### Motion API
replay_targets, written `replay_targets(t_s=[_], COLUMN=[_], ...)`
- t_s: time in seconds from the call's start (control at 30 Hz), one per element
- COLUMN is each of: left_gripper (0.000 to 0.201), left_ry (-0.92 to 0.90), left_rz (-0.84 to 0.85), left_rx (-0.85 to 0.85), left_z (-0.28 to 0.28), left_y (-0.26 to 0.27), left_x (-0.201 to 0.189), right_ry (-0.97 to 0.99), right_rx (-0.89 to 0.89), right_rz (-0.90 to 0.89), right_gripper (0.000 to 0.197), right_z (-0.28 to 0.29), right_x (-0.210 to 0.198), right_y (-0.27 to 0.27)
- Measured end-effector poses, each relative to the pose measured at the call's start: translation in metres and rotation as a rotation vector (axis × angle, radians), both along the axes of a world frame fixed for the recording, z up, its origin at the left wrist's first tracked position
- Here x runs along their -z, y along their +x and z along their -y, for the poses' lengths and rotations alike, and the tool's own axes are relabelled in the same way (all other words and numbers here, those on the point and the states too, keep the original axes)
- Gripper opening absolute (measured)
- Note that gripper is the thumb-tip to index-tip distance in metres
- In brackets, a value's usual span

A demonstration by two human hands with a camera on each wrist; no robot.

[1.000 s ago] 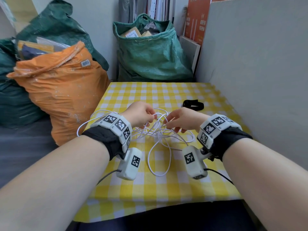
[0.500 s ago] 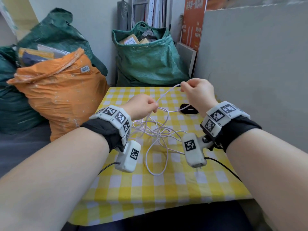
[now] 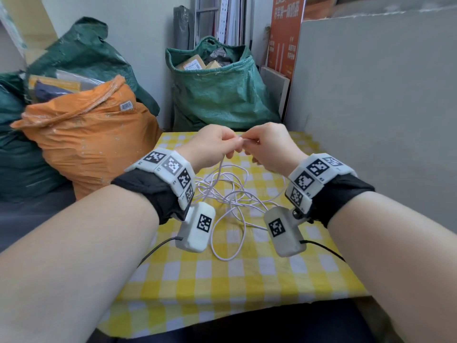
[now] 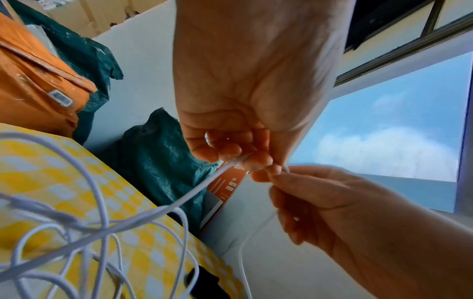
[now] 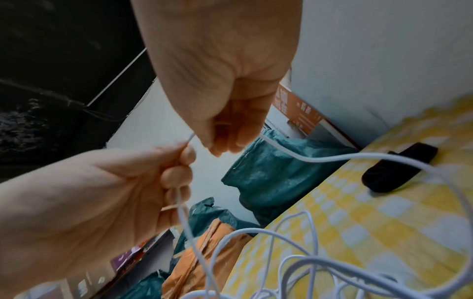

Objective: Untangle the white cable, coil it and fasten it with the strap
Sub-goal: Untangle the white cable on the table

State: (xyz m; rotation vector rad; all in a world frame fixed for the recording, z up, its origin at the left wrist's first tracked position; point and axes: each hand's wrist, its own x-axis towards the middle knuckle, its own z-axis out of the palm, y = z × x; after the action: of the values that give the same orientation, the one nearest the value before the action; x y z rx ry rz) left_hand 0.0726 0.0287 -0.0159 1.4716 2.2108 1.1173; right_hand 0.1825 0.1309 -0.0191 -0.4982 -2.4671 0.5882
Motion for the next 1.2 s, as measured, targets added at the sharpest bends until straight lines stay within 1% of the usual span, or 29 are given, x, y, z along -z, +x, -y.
replay_targets(t_s=[0.03, 0.1, 0.13, 0.17, 0.23, 0.3, 0.33, 0.37, 0.43, 0.5, 0.57, 0.6, 0.63, 0.67, 0.7, 0.73, 0.77, 0.8, 0.83, 0.87, 1.0, 1.1, 1.2], left_gripper=[0.031, 0.032, 0.033, 0.032, 0.031, 0.03, 0.03, 0.03, 0.029, 0.028, 0.028, 0.028, 0.028, 0.029, 0.03, 0.03, 0.03, 0.029, 0.028, 0.028, 0.028, 0.027, 0.027], left_ry=[0.002, -0.059, -0.116, -0.175, -0.25, -0.236, -0.218, -0.203, -0.194, -0.214, -0.255, -0.275, -0.282, -0.269, -0.238, -0.197, -0.163, -0.143, -0.133, -0.131, -0.17, -0.203, -0.184], left_rz=[0.021, 0.046, 0.055, 0.061, 0.075, 0.107, 0.123, 0.137, 0.14, 0.118, 0.088, 0.071, 0.059, 0.06, 0.082, 0.115, 0.144, 0.164, 0.179, 0.189, 0.186, 0.172, 0.16], left_rx=[-0.011, -0.023, -0.029, -0.041, -0.08, -0.1, -0.098, -0.087, -0.048, -0.01, 0.028, 0.046, 0.058, 0.062, 0.057, 0.048, 0.04, 0.036, 0.029, 0.019, -0.078, -0.171, -0.237], left_z=[0.002, 0.009, 0.013, 0.017, 0.023, 0.026, 0.025, 0.024, 0.021, 0.018, 0.017, 0.016, 0.015, 0.015, 0.015, 0.015, 0.015, 0.015, 0.016, 0.017, 0.031, 0.043, 0.047], left_y=[-0.003, -0.011, -0.016, -0.021, -0.028, -0.03, -0.028, -0.025, -0.018, -0.012, -0.008, -0.006, -0.004, -0.003, -0.003, -0.003, -0.003, -0.004, -0.005, -0.008, -0.029, -0.046, -0.053], left_x=[0.0, 0.002, 0.004, 0.005, 0.008, 0.009, 0.009, 0.008, 0.005, 0.002, 0.0, -0.001, -0.002, -0.002, -0.003, -0.003, -0.003, -0.004, -0.004, -0.004, 0.0, 0.006, 0.01], right_ry=[-0.104, -0.296, -0.355, -0.377, -0.358, -0.257, -0.188, -0.122, -0.059, -0.023, 0.075, 0.15, 0.227, 0.295, 0.344, 0.362, 0.344, 0.304, 0.259, 0.212, -0.041, -0.127, -0.15], right_rx=[0.049, 0.198, 0.286, 0.362, 0.445, 0.46, 0.436, 0.387, 0.258, 0.196, 0.2, 0.205, 0.192, 0.157, 0.11, 0.058, 0.015, -0.003, 0.013, 0.067, 0.398, 0.569, 0.617], right_rz=[-0.047, -0.194, -0.243, -0.248, -0.137, 0.081, 0.161, 0.193, 0.127, 0.002, -0.05, -0.038, -0.004, 0.056, 0.125, 0.178, 0.205, 0.207, 0.201, 0.198, 0.192, 0.28, 0.391], right_gripper=[0.02, 0.026, 0.031, 0.035, 0.034, 0.017, 0.015, 0.032, 0.069, 0.089, 0.097, 0.095, 0.088, 0.073, 0.054, 0.035, 0.023, 0.02, 0.023, 0.026, 0.029, 0.028, 0.027], right_z=[-0.005, -0.019, -0.027, -0.034, -0.044, -0.041, -0.036, -0.031, -0.014, 0.0, 0.008, 0.011, 0.011, 0.012, 0.011, 0.01, 0.009, 0.007, 0.005, 0.002, -0.026, -0.043, -0.043], right_x=[0.001, 0.004, 0.005, 0.006, 0.009, 0.01, 0.009, 0.009, 0.005, 0.001, -0.002, -0.004, -0.004, -0.003, -0.001, 0.001, 0.004, 0.007, 0.01, 0.011, 0.013, 0.014, 0.013], right_y=[0.0, 0.005, 0.009, 0.013, 0.02, 0.019, 0.017, 0.013, 0.006, 0.001, -0.001, -0.002, -0.003, -0.004, -0.005, -0.006, -0.008, -0.01, -0.01, -0.01, 0.003, 0.016, 0.018])
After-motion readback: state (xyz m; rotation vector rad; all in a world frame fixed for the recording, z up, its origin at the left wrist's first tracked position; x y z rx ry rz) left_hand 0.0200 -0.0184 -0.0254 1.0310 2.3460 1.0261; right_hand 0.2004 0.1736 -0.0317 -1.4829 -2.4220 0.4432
